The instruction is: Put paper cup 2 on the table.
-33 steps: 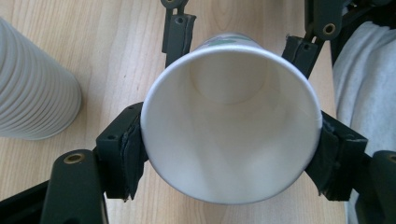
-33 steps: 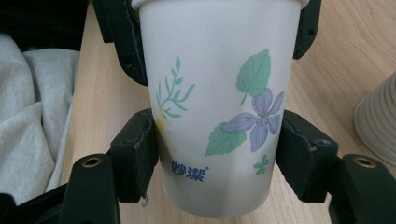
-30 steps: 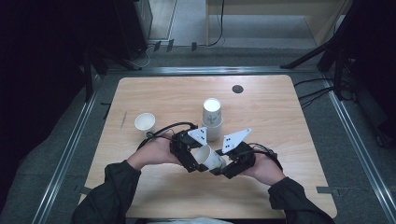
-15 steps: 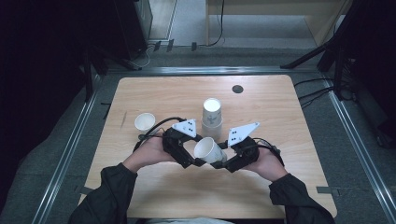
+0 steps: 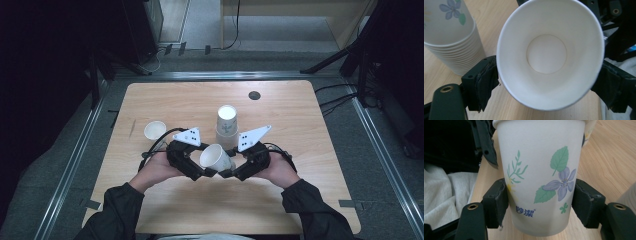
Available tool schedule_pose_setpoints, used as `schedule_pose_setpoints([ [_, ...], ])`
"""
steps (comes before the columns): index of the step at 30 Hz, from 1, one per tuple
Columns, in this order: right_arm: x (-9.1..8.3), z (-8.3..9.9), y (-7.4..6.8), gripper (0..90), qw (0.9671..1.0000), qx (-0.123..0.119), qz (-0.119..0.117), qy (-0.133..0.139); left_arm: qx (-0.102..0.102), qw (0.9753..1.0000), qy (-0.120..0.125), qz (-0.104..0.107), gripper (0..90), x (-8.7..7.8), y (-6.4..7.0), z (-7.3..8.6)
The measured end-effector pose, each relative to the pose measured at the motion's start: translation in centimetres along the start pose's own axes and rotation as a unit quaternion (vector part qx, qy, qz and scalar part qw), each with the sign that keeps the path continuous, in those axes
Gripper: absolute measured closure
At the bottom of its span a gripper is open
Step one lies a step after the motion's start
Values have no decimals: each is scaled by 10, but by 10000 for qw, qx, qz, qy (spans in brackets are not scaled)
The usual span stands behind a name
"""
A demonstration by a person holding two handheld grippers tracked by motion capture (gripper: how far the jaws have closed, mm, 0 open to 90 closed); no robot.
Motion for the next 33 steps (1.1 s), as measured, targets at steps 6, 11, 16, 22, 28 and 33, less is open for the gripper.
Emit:
schedule_pose_setpoints([
  [6, 6, -5, 1, 343, 9999, 0, -160, 51, -167, 9996, 237, 46, 134, -4, 1, 1],
  [11, 11, -7, 0, 343, 9994, 33, -327, 91, -246, 9989, 392, 101, 142, -7, 2, 1],
  [16, 13, -8, 0, 343, 9993, 62, -346, 99, -244, 9983, 502, 189, 156, -6, 3, -1],
  [22, 12, -9, -1, 346, 9992, 97, -370, 121, -257, 9978, 578, 185, 234, -7, 3, -1],
  [28, 13, -9, -1, 348, 9993, 39, -353, 82, -191, 9984, 513, 121, 251, -7, 4, -1],
  [33, 14, -8, -1, 347, 9993, 45, -373, 35, -233, 9986, 454, 129, 256, -6, 4, -1],
])
Point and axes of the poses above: each handheld gripper's, and its own axes: x roughly forward along the jaws, z roughly out of its underside, y roughly to its right, the point moved 6 cm from there along x, roughly forward along the jaws, and after that the axes turned 12 degrees about -x, right-handed, at the moved point
